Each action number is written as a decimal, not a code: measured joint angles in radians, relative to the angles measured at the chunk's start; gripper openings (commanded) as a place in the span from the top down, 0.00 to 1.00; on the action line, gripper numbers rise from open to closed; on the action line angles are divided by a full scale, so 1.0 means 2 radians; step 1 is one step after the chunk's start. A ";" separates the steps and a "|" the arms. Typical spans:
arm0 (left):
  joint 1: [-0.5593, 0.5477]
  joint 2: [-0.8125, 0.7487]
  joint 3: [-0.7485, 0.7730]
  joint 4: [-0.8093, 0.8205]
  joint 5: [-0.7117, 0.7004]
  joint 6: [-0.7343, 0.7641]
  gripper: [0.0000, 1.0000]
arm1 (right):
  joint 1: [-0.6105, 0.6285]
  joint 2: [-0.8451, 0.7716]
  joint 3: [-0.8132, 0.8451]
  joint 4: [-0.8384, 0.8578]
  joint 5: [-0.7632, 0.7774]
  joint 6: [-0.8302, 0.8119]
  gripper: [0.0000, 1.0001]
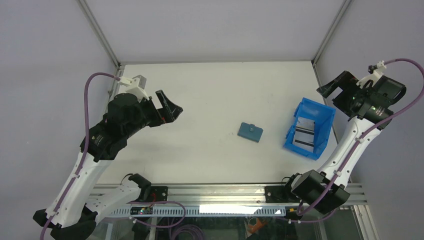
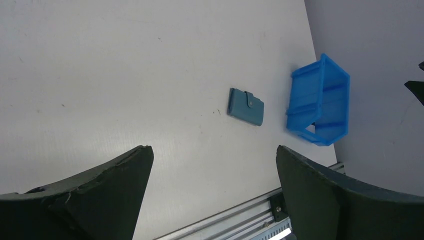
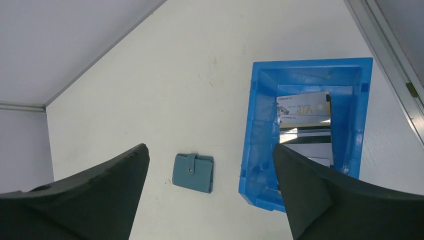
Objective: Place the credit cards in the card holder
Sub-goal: Open the card holder at the center of the board.
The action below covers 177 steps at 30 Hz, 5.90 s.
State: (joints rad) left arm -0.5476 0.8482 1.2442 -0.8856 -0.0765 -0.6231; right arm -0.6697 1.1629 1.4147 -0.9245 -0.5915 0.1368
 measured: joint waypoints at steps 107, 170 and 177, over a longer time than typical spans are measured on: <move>-0.096 0.511 -0.173 0.523 0.194 -0.361 0.51 | 0.585 0.325 -0.091 0.064 0.247 -0.237 0.78; -0.116 0.422 -0.176 0.400 0.145 -0.177 0.01 | 0.458 0.239 -0.163 0.122 -0.183 -0.125 1.00; -0.126 0.422 -0.132 0.334 0.115 -0.170 0.15 | 0.458 0.239 -0.163 0.123 -0.184 -0.124 1.00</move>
State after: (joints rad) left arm -0.8001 1.6920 0.9794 -0.2173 0.1532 -0.9627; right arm 0.2462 1.6409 1.0878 -0.6781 -0.9588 -0.1116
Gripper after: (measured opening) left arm 0.909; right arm 0.018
